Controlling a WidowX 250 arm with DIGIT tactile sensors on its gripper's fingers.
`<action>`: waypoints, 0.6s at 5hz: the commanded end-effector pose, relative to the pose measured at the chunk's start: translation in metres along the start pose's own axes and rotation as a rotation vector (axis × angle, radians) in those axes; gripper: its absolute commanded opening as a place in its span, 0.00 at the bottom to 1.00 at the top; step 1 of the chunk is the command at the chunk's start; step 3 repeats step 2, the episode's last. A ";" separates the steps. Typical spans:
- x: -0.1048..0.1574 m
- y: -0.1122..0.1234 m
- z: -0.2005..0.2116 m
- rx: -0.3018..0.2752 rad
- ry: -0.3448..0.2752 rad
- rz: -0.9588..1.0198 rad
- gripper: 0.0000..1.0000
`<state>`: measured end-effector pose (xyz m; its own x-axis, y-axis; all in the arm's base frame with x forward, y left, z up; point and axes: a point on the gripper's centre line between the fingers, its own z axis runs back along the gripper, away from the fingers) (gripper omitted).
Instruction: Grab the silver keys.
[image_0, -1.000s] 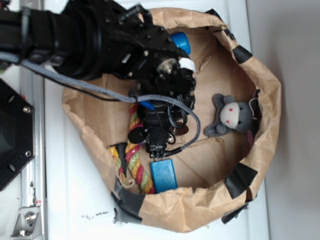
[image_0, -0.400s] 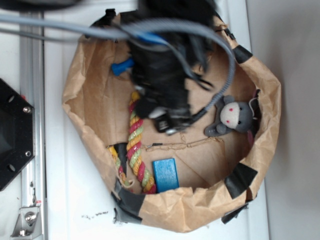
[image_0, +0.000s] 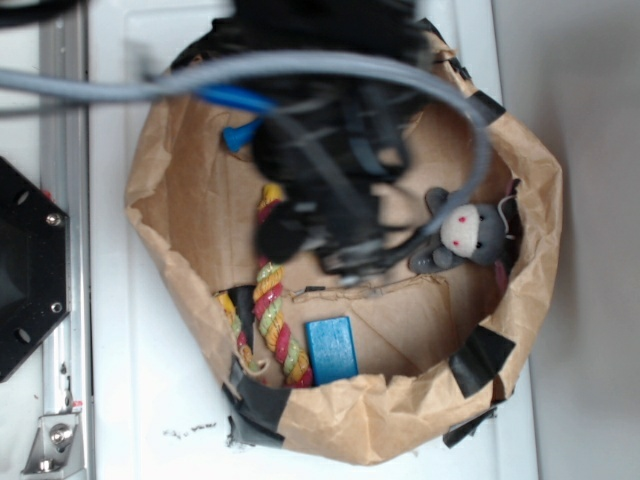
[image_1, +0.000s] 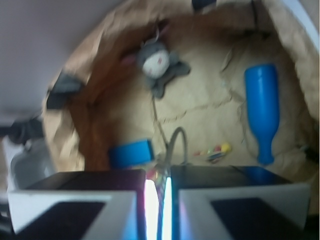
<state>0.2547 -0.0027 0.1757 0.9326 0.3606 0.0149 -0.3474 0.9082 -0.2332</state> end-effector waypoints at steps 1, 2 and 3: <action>0.009 -0.015 0.007 0.011 -0.167 -0.017 0.00; 0.002 -0.017 -0.004 0.047 -0.192 -0.042 0.00; 0.002 -0.017 -0.004 0.047 -0.192 -0.042 0.00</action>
